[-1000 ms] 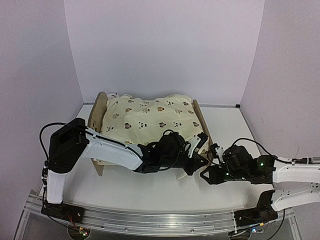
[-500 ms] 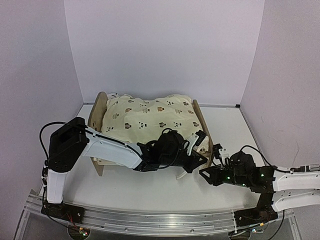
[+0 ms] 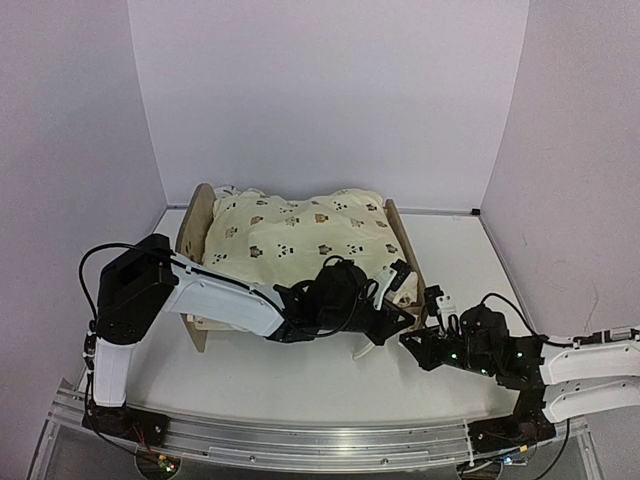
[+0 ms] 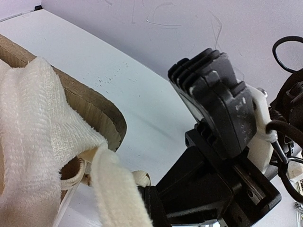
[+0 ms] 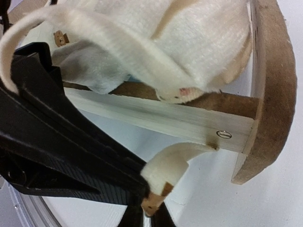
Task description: Set up the pet bed
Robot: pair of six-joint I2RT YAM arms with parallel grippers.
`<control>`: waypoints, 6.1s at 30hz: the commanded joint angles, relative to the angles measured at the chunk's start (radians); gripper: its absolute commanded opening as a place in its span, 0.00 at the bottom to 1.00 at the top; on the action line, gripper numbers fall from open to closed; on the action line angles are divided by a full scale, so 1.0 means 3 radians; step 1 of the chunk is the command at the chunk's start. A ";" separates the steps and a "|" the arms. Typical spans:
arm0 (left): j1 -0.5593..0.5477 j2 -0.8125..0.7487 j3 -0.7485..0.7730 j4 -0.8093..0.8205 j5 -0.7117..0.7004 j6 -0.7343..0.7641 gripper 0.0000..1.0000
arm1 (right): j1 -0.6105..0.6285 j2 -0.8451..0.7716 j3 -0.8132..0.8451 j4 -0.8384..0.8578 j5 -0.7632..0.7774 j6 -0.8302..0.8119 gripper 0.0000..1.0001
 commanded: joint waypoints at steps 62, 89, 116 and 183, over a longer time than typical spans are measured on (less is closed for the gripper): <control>0.0752 0.0172 0.0310 -0.0408 -0.0752 0.0517 0.44 | 0.0016 -0.0202 0.2357 -0.3196 -0.0561 -0.0073 0.00; 0.0561 0.0093 -0.0256 -0.0167 -0.0584 0.0171 0.48 | 0.0020 0.0446 0.1570 -0.2286 -0.0724 -0.0023 0.00; 0.0550 -0.0490 -0.0946 -0.0263 -0.0599 0.0074 0.49 | 0.0021 0.1308 0.1992 -0.2314 -0.0400 -0.0003 0.62; 0.0256 -0.0416 -0.0663 -0.0268 -0.0600 0.0184 0.48 | -0.0244 0.1134 0.1660 -0.2433 0.0345 0.0182 0.00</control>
